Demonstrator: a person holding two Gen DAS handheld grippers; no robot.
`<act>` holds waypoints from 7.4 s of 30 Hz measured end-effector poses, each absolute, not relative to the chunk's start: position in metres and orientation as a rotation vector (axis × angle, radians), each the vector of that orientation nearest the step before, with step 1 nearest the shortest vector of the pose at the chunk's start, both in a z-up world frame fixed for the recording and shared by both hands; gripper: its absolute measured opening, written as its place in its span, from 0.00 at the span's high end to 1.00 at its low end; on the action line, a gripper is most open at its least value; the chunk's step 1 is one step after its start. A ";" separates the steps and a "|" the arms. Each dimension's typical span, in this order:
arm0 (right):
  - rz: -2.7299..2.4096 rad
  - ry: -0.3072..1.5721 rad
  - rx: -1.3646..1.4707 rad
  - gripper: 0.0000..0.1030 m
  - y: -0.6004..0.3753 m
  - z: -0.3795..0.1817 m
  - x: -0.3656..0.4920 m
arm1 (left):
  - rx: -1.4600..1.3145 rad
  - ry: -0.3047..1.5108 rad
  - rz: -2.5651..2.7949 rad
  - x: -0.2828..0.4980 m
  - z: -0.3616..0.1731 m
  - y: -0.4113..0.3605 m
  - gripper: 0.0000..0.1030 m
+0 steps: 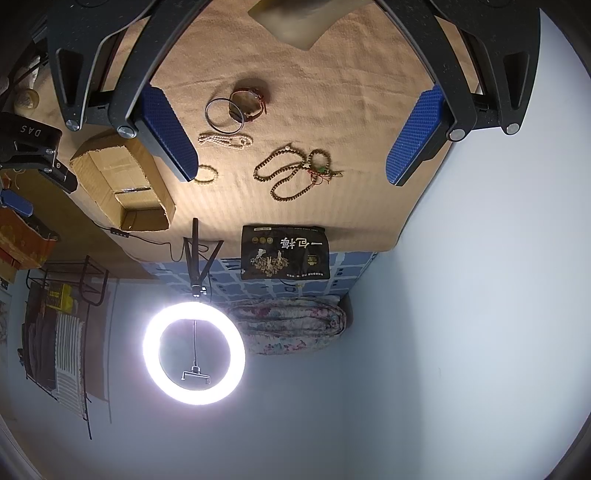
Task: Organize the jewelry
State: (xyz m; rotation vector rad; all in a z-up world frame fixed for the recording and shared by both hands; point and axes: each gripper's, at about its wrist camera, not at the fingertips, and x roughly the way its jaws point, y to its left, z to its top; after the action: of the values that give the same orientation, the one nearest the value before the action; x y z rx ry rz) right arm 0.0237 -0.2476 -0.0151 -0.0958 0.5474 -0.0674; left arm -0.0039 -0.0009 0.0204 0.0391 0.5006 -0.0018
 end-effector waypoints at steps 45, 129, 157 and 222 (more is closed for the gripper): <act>-0.053 0.579 -0.101 0.01 -0.246 -0.021 0.027 | 0.041 0.497 0.001 -0.006 0.015 0.002 0.00; 0.514 1.006 -0.231 0.06 -0.162 -0.181 0.131 | -0.012 1.141 -0.315 0.141 -0.203 -0.004 0.67; 0.597 0.998 -0.299 0.15 -0.123 -0.199 0.144 | 0.143 1.170 -0.216 0.145 -0.201 0.016 0.93; 0.607 0.969 -0.406 0.31 -0.059 -0.184 0.161 | 0.055 1.125 -0.120 0.110 -0.185 0.092 0.94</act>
State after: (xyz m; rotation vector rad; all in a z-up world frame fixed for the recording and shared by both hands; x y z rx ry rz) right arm 0.1610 -0.0587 -0.1841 -0.4059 0.9692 0.6074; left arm 0.1097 0.0925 -0.1852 0.0548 1.1252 -0.1197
